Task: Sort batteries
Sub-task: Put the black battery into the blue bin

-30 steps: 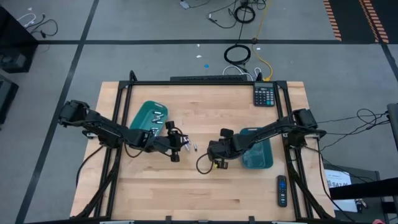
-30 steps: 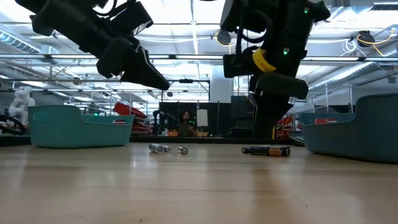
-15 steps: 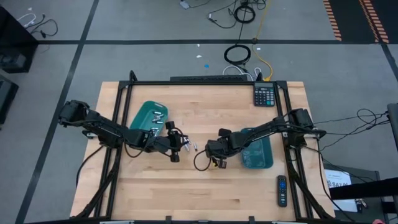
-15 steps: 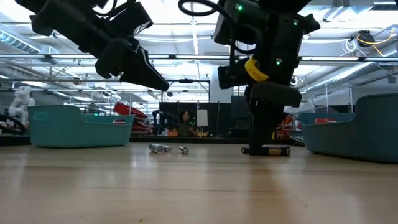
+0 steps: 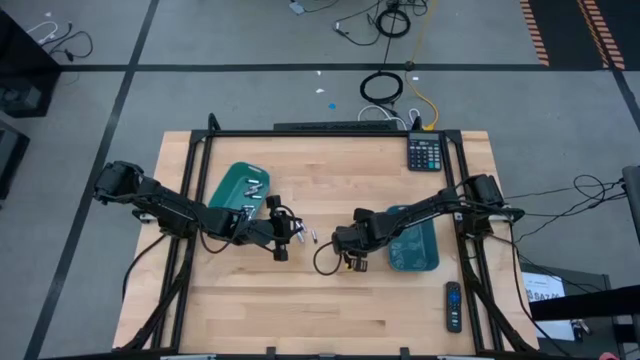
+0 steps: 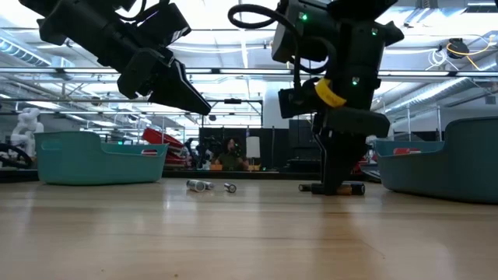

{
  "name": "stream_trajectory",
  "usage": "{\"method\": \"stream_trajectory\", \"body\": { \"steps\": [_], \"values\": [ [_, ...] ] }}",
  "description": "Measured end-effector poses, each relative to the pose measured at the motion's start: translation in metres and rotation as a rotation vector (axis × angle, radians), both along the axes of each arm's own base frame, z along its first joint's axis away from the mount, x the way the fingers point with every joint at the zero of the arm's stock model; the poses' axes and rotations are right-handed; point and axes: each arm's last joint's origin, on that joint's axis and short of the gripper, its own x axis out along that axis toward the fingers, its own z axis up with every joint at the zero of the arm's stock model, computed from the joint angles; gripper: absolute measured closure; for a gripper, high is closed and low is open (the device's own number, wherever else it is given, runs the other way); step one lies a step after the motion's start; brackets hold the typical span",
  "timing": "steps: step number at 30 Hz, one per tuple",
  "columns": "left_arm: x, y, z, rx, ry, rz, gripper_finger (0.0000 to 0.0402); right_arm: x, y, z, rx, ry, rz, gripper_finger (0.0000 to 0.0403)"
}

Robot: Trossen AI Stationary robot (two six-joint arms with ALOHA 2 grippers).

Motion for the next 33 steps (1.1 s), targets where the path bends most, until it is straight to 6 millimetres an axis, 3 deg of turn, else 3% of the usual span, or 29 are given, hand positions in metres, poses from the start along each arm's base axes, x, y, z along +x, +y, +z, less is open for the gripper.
{"method": "stream_trajectory", "body": {
  "steps": [3, 7, 9, 13, 17, 23, 29, 33],
  "values": [
    [0.000, 0.000, 0.000, -0.001, -0.001, -0.001, 0.0276, 0.000, 0.001, -0.008, 0.012, 0.017, 0.012, 0.0306],
    [0.000, 0.000, 0.000, -0.001, -0.002, -0.001, 0.0276, 0.001, 0.003, -0.010, 0.012, 0.024, 0.032, 0.0375],
    [0.000, 0.000, 0.000, -0.001, -0.001, -0.001, 0.0276, 0.001, 0.005, -0.005, 0.012, 0.009, 0.037, 0.0379],
    [0.000, 0.000, -0.001, 0.000, 0.008, 0.000, 0.0276, -0.001, 0.014, 0.024, -0.039, 0.011, 0.055, 0.0379],
    [0.000, 0.000, -0.003, -0.001, 0.020, 0.003, 0.0276, -0.012, 0.024, 0.083, -0.139, -0.041, 0.033, 0.0379],
    [-0.002, 0.001, -0.010, 0.004, 0.082, 0.013, 0.0276, -0.057, 0.027, 0.111, -0.117, 0.140, -0.147, 0.0379],
    [0.001, 0.000, -0.024, 0.016, 0.129, 0.014, 0.0276, -0.089, 0.030, 0.100, -0.074, 0.403, -0.280, 0.0379],
    [0.009, -0.001, -0.029, -0.012, 0.084, 0.034, 0.0276, -0.095, 0.032, 0.082, -0.078, 0.422, -0.303, 0.0317]
  ]
}}
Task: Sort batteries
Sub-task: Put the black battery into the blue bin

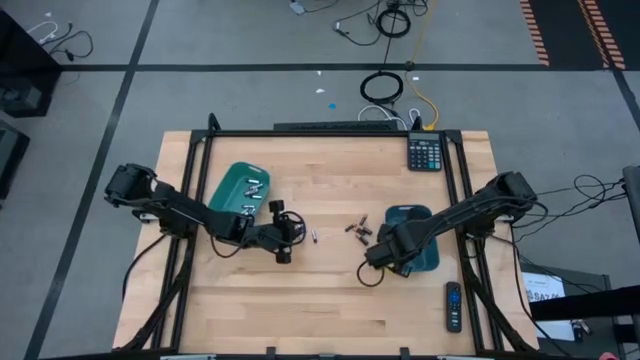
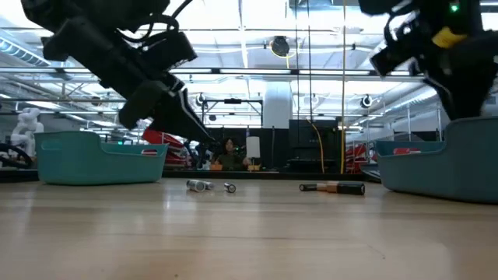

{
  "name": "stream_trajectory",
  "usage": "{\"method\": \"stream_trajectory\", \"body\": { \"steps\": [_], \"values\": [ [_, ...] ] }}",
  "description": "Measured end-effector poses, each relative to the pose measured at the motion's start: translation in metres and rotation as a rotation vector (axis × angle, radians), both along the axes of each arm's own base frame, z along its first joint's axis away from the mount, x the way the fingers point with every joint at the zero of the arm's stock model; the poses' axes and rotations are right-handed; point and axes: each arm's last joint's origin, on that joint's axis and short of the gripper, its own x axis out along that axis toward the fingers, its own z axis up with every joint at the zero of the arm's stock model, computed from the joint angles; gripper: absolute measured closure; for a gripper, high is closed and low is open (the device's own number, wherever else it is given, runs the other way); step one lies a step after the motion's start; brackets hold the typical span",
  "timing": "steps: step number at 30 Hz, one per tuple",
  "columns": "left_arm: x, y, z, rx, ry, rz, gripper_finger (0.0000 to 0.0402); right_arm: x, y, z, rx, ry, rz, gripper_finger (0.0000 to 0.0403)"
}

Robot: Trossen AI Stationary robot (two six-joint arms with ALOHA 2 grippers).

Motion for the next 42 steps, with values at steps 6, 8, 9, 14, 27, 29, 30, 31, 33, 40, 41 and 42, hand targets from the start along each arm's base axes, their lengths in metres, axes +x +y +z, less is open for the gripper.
{"method": "stream_trajectory", "body": {
  "steps": [6, 8, 9, 14, 27, 29, 30, 31, 33, 40, 41, 42],
  "values": [
    [0.006, 0.000, -0.002, 0.004, -0.043, 0.016, 0.0275, -0.005, 0.000, -0.002, 0.047, 0.058, -0.026, 0.0183],
    [0.006, 0.000, -0.002, 0.011, -0.047, 0.027, 0.0271, 0.001, 0.001, 0.006, 0.044, 0.019, -0.013, 0.0154],
    [0.006, 0.001, -0.002, 0.011, -0.048, 0.029, 0.0270, 0.004, 0.001, 0.011, 0.030, -0.014, 0.001, 0.0145],
    [0.009, 0.002, 0.001, 0.004, -0.063, 0.036, 0.0269, 0.026, -0.002, 0.040, -0.065, -0.212, 0.072, 0.0144],
    [0.012, 0.000, 0.005, -0.033, -0.059, 0.028, 0.0269, 0.095, -0.047, 0.008, -0.027, -0.381, 0.298, 0.0204],
    [0.011, 0.001, 0.003, -0.029, -0.033, 0.030, 0.0269, 0.103, -0.057, -0.004, -0.026, -0.358, 0.336, 0.0208],
    [0.010, 0.001, 0.002, -0.034, -0.021, 0.036, 0.0269, 0.107, -0.060, -0.010, -0.028, -0.350, 0.359, 0.0211],
    [0.009, 0.001, 0.001, -0.047, -0.008, 0.037, 0.0269, 0.111, -0.062, -0.014, -0.023, -0.351, 0.379, 0.0214],
    [0.008, 0.000, -0.001, -0.085, 0.021, 0.015, 0.0269, 0.118, -0.066, -0.023, 0.008, -0.364, 0.410, 0.0221],
    [0.006, 0.000, -0.004, -0.099, 0.060, -0.006, 0.0269, 0.129, -0.076, -0.053, 0.072, -0.315, 0.447, 0.0246],
    [0.005, 0.000, -0.004, -0.098, 0.063, -0.006, 0.0269, 0.129, -0.077, -0.056, 0.074, -0.305, 0.451, 0.0249],
    [0.005, 0.000, -0.004, -0.097, 0.067, -0.005, 0.0269, 0.130, -0.077, -0.058, 0.078, -0.299, 0.455, 0.0251]
  ]
}}
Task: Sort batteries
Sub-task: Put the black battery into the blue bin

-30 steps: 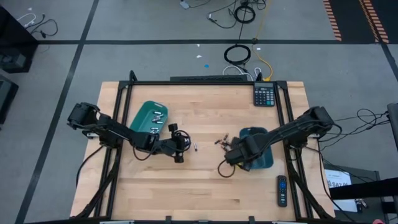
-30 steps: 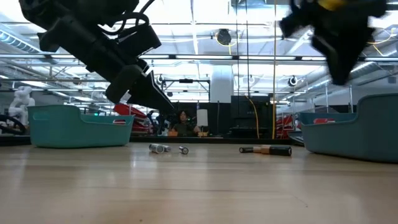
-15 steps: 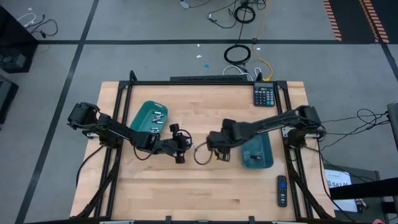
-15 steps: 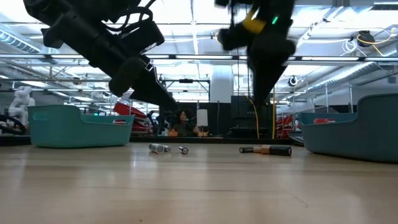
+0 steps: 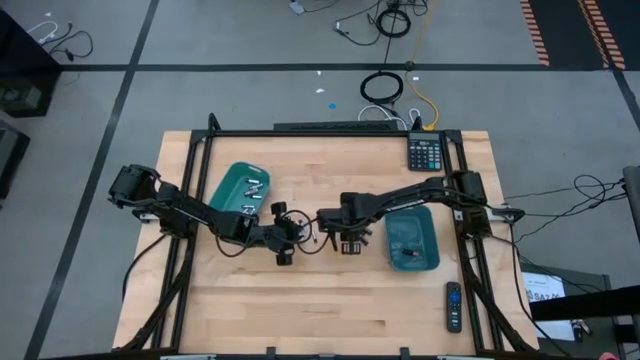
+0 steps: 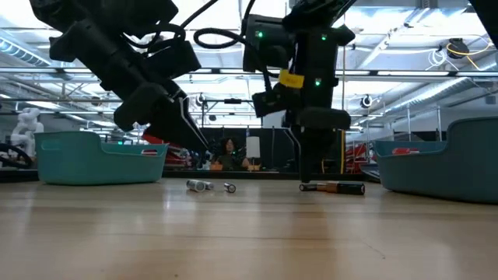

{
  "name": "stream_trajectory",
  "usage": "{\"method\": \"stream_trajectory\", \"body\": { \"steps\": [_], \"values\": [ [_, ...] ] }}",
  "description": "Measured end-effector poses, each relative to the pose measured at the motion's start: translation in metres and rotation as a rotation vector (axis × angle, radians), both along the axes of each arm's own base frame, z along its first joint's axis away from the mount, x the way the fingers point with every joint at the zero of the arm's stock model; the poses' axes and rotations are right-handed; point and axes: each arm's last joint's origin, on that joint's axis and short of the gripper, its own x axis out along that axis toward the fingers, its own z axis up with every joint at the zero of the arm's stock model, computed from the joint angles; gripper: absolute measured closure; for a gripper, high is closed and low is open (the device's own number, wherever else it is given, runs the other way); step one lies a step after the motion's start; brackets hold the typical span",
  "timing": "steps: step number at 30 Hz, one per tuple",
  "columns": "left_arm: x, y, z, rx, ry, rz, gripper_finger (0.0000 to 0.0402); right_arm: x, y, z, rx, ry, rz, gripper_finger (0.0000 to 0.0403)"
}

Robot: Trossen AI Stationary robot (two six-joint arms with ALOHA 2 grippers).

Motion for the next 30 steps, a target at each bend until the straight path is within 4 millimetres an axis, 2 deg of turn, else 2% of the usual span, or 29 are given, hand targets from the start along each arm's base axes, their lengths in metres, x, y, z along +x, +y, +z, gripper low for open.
{"method": "stream_trajectory", "body": {
  "steps": [13, 15, 18, 21, 25, 30],
  "values": [
    [-0.001, 0.000, -0.001, 0.005, 0.011, 0.003, 0.0269, 0.002, -0.005, -0.018, -0.010, 0.067, 0.040, 0.0286],
    [-0.001, 0.000, -0.001, 0.005, 0.011, 0.003, 0.0269, 0.004, -0.005, -0.021, -0.009, 0.064, 0.059, 0.0310],
    [-0.001, 0.000, -0.001, 0.006, 0.011, 0.003, 0.0269, 0.005, -0.004, -0.021, -0.005, 0.055, 0.088, 0.0377],
    [-0.001, 0.000, -0.001, 0.000, 0.016, -0.003, 0.0269, 0.005, -0.005, -0.018, -0.022, 0.035, 0.083, 0.0388],
    [-0.001, 0.000, -0.002, -0.007, 0.021, -0.010, 0.0269, 0.000, -0.003, 0.000, -0.139, -0.001, 0.050, 0.0397],
    [-0.001, 0.000, -0.002, -0.007, 0.023, -0.010, 0.0269, -0.028, 0.008, 0.060, -0.206, -0.071, -0.057, 0.0400]
  ]
}}
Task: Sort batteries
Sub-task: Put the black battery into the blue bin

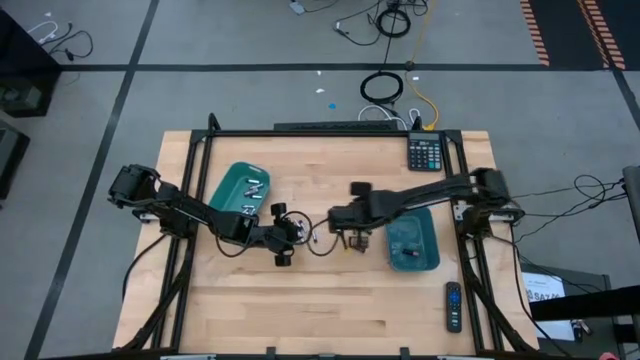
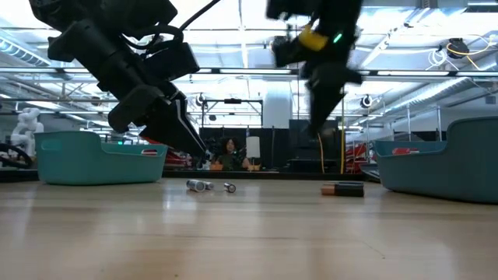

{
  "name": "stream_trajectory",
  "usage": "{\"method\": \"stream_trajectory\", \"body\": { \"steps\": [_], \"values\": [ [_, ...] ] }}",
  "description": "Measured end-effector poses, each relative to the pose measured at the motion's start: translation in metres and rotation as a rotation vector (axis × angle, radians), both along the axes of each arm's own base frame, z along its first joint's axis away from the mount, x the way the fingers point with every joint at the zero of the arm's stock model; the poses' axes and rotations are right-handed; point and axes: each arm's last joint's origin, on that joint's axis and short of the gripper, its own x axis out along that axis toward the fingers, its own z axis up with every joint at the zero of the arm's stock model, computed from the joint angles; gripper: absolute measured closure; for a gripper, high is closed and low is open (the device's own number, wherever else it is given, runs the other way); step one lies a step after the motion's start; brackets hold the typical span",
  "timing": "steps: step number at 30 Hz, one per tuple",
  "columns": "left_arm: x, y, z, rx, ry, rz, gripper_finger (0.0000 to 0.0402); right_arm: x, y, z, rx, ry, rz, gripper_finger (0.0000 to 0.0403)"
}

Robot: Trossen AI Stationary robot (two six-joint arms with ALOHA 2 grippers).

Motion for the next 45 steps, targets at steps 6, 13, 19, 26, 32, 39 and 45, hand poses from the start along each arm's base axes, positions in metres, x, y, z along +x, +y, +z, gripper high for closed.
{"method": "stream_trajectory", "body": {
  "steps": [6, 13, 19, 26, 32, 39, 45],
  "values": [
    [-0.001, 0.000, -0.001, 0.001, 0.010, -0.001, 0.0269, -0.052, 0.022, 0.043, 0.041, -0.002, -0.196, 0.0401],
    [-0.001, 0.000, -0.001, -0.005, 0.010, -0.006, 0.0269, -0.107, 0.047, 0.020, 0.145, 0.072, -0.416, 0.0335],
    [0.000, -0.001, -0.001, -0.014, 0.009, -0.016, 0.0269, -0.112, 0.062, 0.018, 0.224, 0.032, -0.456, 0.0231],
    [0.000, 0.000, -0.001, -0.013, 0.010, -0.015, 0.0269, -0.066, 0.084, 0.041, 0.300, -0.360, -0.252, 0.0199],
    [-0.001, 0.000, -0.001, -0.013, 0.011, -0.015, 0.0269, -0.039, 0.094, -0.004, 0.246, -0.287, -0.208, 0.0208],
    [-0.001, 0.000, -0.001, -0.013, 0.013, -0.016, 0.0269, -0.016, 0.106, -0.048, 0.288, -0.240, -0.166, 0.0208],
    [-0.001, 0.000, -0.001, -0.014, 0.013, -0.018, 0.0269, -0.011, 0.102, -0.067, 0.247, -0.190, -0.162, 0.0209]
  ]
}}
